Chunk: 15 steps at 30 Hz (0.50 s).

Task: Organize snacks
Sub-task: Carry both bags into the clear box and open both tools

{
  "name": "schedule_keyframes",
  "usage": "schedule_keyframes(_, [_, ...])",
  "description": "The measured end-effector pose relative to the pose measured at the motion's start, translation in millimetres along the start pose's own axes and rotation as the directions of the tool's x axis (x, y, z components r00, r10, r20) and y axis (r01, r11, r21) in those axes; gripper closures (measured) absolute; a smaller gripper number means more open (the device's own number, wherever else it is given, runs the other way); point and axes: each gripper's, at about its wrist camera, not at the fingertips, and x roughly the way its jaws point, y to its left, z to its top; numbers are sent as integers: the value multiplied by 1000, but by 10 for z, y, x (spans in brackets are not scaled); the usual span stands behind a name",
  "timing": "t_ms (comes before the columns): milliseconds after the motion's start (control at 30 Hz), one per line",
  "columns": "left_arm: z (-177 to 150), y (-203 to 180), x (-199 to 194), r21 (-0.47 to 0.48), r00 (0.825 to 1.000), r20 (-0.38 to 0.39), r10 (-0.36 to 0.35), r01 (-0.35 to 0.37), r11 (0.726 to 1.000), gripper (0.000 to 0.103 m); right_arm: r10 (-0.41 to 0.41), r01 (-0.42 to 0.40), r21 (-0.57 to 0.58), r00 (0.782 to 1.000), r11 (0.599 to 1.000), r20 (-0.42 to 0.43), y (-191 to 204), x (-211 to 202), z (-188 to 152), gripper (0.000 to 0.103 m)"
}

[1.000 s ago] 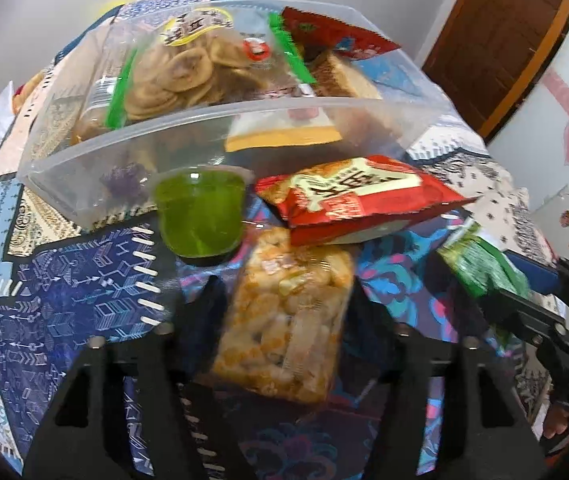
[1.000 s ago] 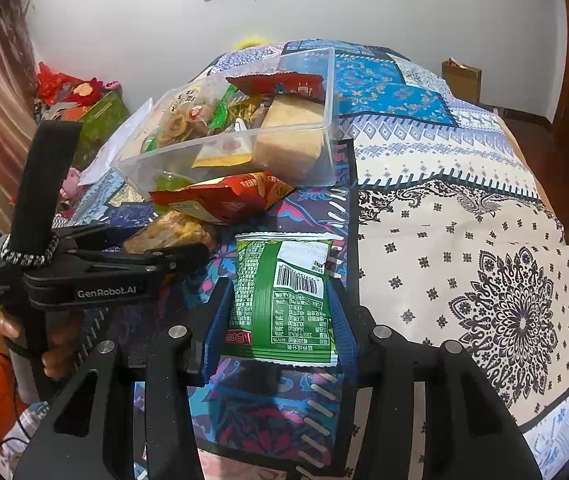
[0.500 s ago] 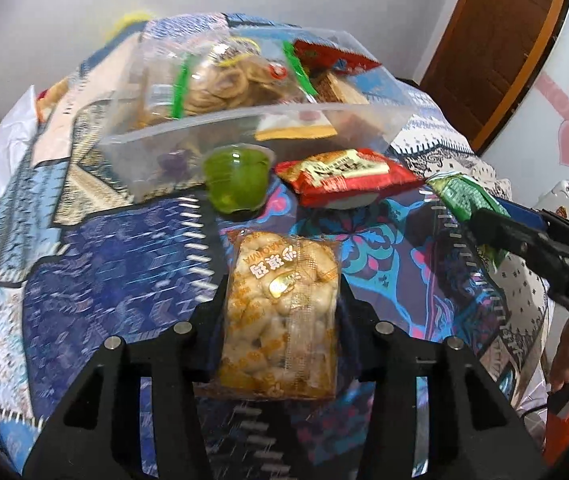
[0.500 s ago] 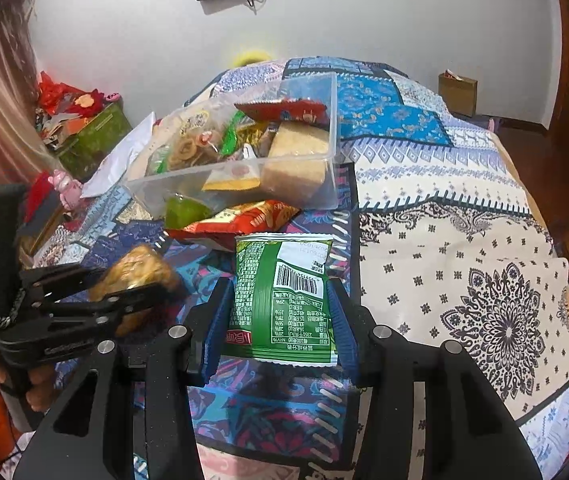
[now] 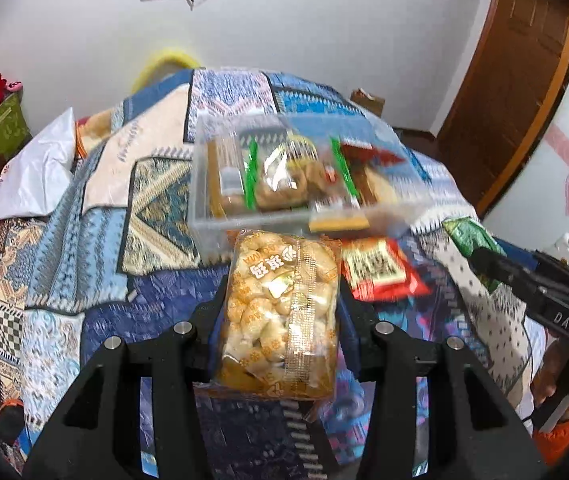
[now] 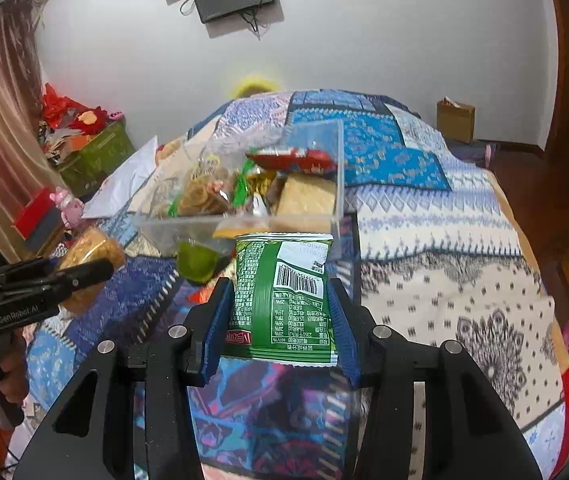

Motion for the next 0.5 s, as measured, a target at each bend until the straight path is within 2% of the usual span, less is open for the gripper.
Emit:
schedule_keyframes(233, [314,84,145,-9,999,36,26,-26,1000,57,25,-25,-7,1000,1000,-1,67,269,212,59])
schedule_keyframes(500, [547,212,435,-19,998,32,45,-44,999,57,57,-57,3,998,998,-19,114,619,418,59])
